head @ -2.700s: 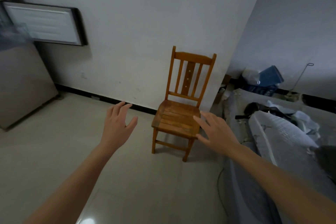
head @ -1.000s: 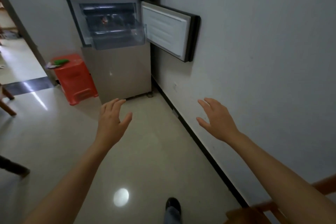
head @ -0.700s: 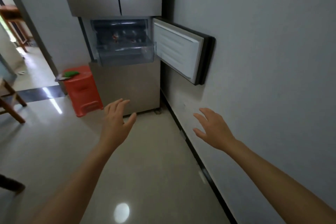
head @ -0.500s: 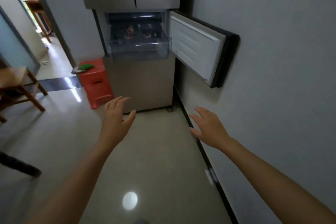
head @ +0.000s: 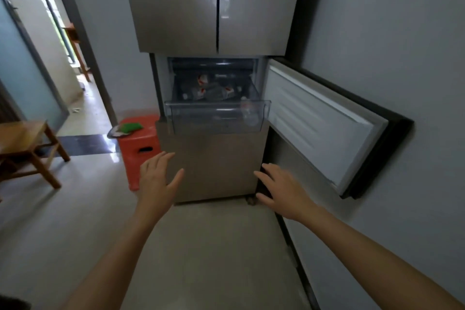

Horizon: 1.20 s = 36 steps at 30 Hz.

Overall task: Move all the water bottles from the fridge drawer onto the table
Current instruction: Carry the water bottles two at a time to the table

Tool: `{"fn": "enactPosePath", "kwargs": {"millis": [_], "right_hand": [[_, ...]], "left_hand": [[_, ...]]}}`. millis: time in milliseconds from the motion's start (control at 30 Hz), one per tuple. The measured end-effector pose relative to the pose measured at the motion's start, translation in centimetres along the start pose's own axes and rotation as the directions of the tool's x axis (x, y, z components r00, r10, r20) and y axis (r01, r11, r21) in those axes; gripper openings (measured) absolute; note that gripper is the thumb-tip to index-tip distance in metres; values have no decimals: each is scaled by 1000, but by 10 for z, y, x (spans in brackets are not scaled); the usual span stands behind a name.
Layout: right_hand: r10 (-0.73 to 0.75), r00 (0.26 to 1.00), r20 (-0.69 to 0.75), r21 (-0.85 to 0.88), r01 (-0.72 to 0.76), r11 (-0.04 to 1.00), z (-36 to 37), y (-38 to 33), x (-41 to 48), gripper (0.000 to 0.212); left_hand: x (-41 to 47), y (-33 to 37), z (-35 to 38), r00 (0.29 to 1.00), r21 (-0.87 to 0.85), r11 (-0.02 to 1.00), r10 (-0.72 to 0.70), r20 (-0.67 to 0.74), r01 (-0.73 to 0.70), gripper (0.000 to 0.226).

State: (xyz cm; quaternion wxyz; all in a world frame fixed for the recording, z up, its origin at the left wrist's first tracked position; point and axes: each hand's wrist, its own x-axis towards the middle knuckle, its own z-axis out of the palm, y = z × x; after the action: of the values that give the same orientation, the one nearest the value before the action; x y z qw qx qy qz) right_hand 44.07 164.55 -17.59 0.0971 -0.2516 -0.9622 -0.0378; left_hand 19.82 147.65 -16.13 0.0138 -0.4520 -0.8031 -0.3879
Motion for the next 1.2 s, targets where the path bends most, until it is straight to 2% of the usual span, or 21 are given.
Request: {"fn": "enactPosePath", "kwargs": {"millis": [167, 367, 467, 633, 733, 833, 867, 967, 1200], "right_hand": [[128, 992, 7, 62, -128, 990, -5, 16, 96, 60], [168, 980, 107, 40, -173, 984, 6, 23, 165, 62], [167, 983, 82, 61, -172, 983, 11, 28, 204, 62], [203, 979, 33, 130, -206, 970, 17, 40, 273, 61], [212, 977, 21, 175, -212, 961, 28, 50, 323, 61], [209, 978, -1, 212, -204, 956, 42, 60, 377, 61], [216, 976, -7, 231, -209, 950, 47, 65, 398, 61], [261, 965, -9, 290, -247, 924, 57, 71, 441, 60], [312, 948, 58, 323, -313, 893, 79, 84, 490, 61]], "left_hand": [[89, -10, 10, 999, -26, 999, 28, -45, -29, 43], [148, -41, 26, 1000, -42, 999, -13, -1, 13, 55], [175, -60, 33, 999, -28, 999, -45, 9, 45, 43], [221, -81, 41, 998, 8, 999, -53, 31, 53, 41], [259, -96, 48, 997, 48, 998, -47, 60, 45, 46], [305, -108, 56, 997, 76, 997, -4, 73, -1, 69], [325, -112, 60, 997, 79, 997, -2, 81, -4, 69], [365, -121, 72, 994, 95, 995, 7, 113, -18, 46], [435, -138, 103, 976, 90, 993, 59, 211, -79, 45]]}}
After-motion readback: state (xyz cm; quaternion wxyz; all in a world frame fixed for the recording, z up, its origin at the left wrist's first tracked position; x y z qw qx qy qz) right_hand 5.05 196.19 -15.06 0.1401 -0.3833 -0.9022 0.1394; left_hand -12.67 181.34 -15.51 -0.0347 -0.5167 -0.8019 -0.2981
